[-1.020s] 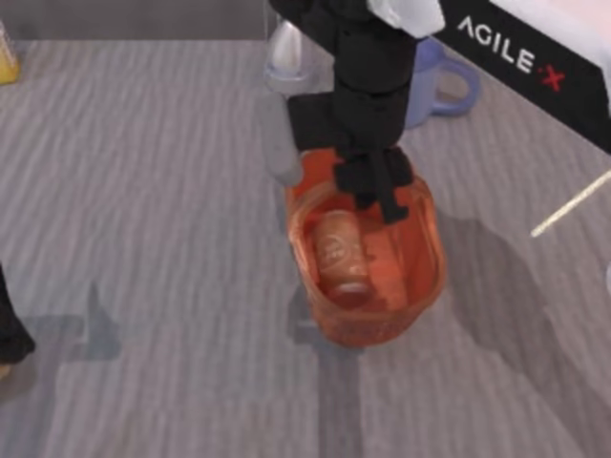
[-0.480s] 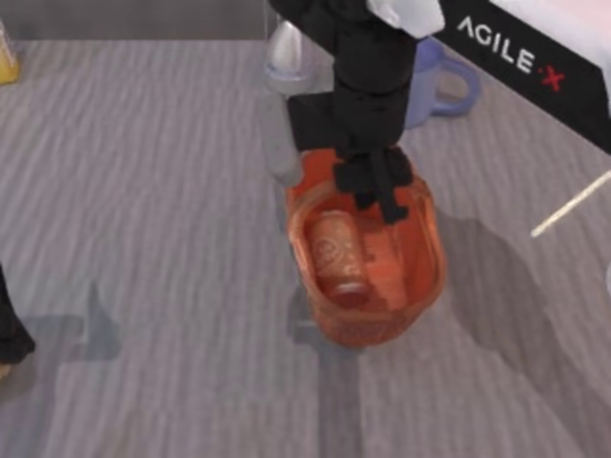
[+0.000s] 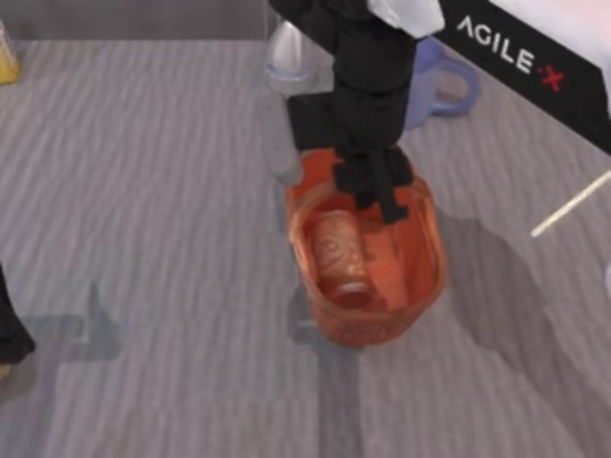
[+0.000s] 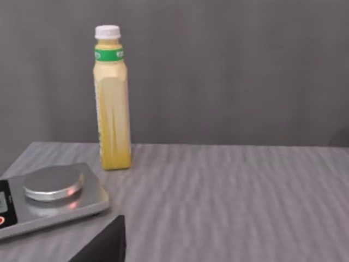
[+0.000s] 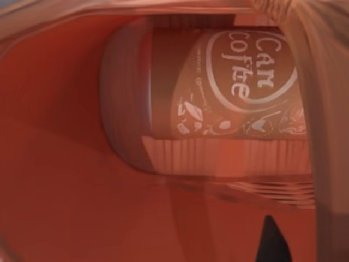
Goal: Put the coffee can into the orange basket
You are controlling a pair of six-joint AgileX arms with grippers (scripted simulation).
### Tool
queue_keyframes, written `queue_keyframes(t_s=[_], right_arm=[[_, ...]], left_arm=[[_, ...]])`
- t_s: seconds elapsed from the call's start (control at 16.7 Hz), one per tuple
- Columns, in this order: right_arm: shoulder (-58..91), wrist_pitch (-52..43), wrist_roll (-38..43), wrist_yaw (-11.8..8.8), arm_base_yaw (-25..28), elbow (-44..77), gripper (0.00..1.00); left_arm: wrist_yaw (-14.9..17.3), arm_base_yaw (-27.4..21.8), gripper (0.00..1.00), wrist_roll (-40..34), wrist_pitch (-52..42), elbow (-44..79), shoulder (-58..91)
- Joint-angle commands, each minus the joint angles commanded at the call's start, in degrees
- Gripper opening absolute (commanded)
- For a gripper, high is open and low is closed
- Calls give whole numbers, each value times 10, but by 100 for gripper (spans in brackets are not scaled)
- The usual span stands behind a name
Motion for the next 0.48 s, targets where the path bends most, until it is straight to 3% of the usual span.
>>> queue_keyframes(t_s=[0.48], right_arm=[[29, -133, -18, 0, -14, 164, 0]], left_arm=[[0, 0, 100, 0, 0, 0, 0]])
